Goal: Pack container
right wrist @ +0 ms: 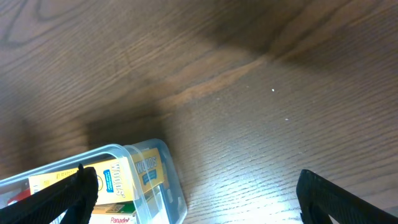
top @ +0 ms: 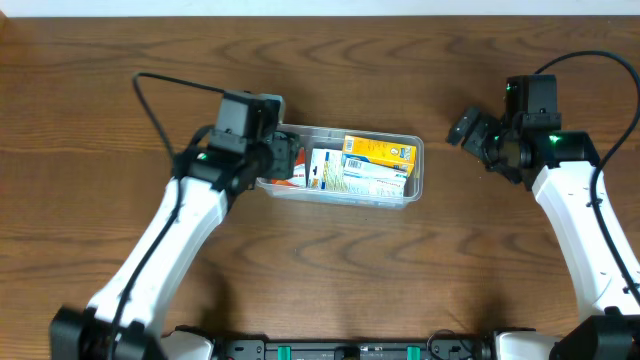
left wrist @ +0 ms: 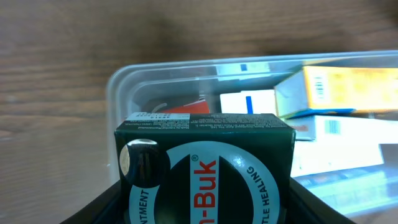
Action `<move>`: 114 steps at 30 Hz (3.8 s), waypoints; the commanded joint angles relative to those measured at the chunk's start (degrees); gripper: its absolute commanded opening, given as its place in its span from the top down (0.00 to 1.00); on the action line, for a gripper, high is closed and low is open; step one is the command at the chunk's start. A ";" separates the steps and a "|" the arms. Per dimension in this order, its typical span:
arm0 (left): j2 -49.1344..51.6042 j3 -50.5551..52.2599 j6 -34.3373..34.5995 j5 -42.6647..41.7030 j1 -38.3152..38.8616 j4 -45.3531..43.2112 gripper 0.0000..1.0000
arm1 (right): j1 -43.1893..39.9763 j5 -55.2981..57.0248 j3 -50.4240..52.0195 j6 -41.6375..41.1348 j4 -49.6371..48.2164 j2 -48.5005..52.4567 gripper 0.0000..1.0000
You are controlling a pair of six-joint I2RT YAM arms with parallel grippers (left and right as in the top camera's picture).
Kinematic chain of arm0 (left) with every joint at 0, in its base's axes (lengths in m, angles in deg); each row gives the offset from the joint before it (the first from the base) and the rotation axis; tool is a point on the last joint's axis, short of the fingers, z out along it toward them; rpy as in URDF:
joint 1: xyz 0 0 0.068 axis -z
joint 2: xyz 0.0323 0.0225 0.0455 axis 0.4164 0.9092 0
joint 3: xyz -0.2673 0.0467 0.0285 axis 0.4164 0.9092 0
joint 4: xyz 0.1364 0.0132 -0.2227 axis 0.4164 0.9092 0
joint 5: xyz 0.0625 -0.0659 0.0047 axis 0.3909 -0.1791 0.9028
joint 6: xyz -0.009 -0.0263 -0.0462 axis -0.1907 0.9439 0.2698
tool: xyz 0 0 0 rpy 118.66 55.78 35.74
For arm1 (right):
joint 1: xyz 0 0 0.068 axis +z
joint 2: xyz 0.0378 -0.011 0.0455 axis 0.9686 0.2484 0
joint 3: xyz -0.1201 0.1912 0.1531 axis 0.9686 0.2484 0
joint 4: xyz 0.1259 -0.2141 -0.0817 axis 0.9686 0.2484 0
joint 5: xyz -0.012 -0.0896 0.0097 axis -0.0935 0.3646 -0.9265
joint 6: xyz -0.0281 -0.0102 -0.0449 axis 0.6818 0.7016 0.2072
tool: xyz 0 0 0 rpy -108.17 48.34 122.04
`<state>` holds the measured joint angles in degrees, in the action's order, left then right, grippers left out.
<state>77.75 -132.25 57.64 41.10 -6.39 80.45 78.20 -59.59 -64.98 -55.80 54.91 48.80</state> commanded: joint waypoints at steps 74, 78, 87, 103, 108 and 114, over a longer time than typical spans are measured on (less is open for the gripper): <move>-66.55 32.39 -2.78 16.02 -16.81 4.13 0.02 | -0.28 -0.02 -0.37 -0.79 0.07 -1.01 0.01; -69.85 37.66 -2.78 14.97 -16.92 3.56 0.02 | -0.28 -0.02 -0.37 -0.79 0.04 -1.01 0.01; -75.45 47.17 -2.78 14.95 -16.92 -0.46 0.02 | -0.28 -0.02 -0.37 -0.79 0.07 -1.01 0.01; -83.91 53.96 -2.78 14.97 -16.92 -1.01 0.02 | -0.28 -0.02 -0.37 -0.79 0.07 -1.01 0.01; -83.84 54.01 -2.78 14.99 -16.92 -0.92 0.02 | -0.28 -0.02 -0.37 -0.79 0.07 -1.01 0.01; -83.71 54.03 -2.78 14.99 -16.92 -0.48 0.02 | -0.28 -0.02 -0.37 -0.79 0.07 -1.01 0.01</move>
<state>-5.57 -78.63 55.38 56.03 -23.03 79.81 78.20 -59.61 -64.98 -55.80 54.91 48.80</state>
